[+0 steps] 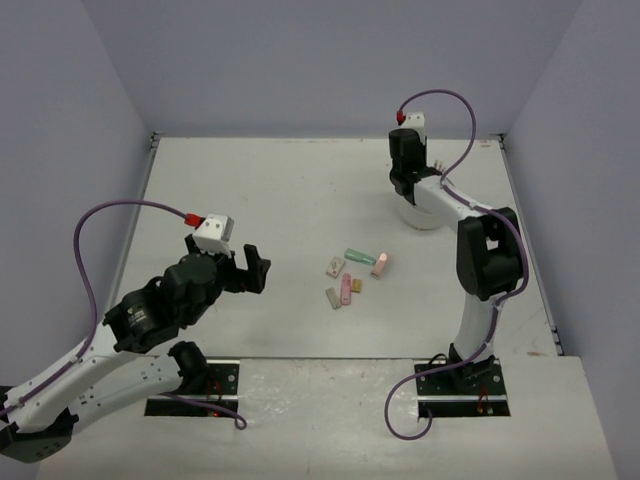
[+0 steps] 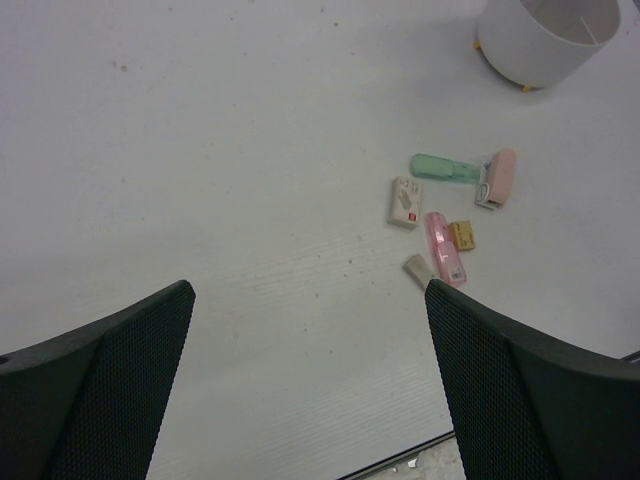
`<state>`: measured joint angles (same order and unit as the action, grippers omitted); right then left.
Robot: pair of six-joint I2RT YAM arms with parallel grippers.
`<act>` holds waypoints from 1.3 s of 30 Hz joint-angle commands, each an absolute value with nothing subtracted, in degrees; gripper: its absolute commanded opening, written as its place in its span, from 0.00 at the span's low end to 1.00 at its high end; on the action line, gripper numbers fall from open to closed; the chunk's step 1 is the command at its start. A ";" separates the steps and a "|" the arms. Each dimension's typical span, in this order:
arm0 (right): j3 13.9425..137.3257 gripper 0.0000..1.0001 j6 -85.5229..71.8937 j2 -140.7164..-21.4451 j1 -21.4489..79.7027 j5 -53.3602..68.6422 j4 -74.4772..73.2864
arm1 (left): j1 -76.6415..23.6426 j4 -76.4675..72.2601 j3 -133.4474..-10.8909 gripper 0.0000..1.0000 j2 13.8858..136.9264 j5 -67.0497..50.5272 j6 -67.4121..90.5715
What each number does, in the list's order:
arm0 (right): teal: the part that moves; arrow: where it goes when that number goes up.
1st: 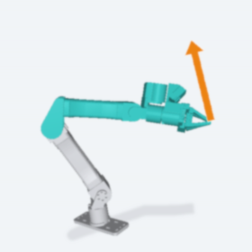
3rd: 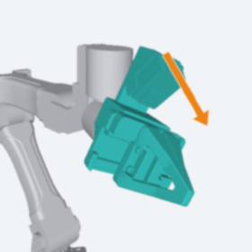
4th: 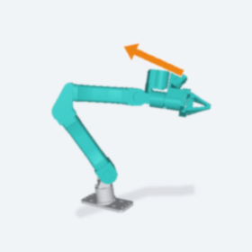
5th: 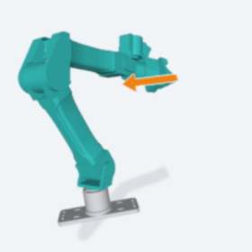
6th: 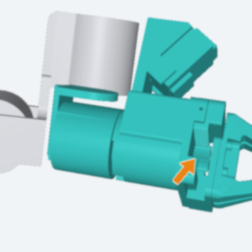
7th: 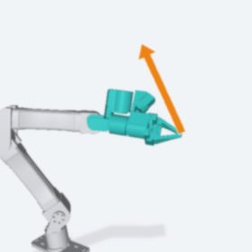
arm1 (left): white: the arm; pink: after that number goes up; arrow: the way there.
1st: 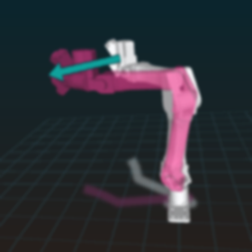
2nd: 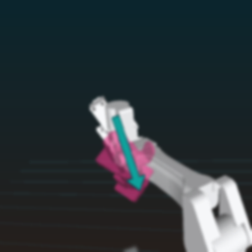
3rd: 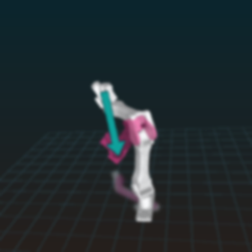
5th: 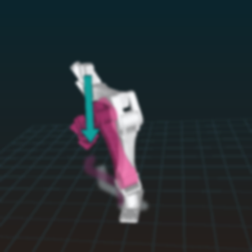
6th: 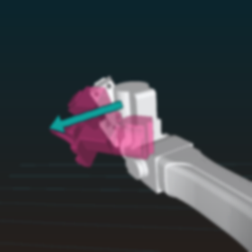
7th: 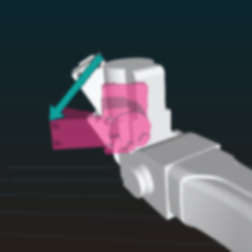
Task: Sort the stationery into containers
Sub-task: Place the stationery in the storage box, then pick up the stationery from the center of the board.
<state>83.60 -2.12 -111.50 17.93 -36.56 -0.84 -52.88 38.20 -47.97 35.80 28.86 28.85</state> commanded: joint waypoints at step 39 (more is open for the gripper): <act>75.95 0.64 4.39 -101.67 35.64 -1.68 -40.81 | -52.56 36.28 -47.72 1.00 35.07 29.86 27.75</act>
<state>74.11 -0.38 -99.77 35.62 -3.17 -36.69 -52.88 37.82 -47.97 34.81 29.23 28.73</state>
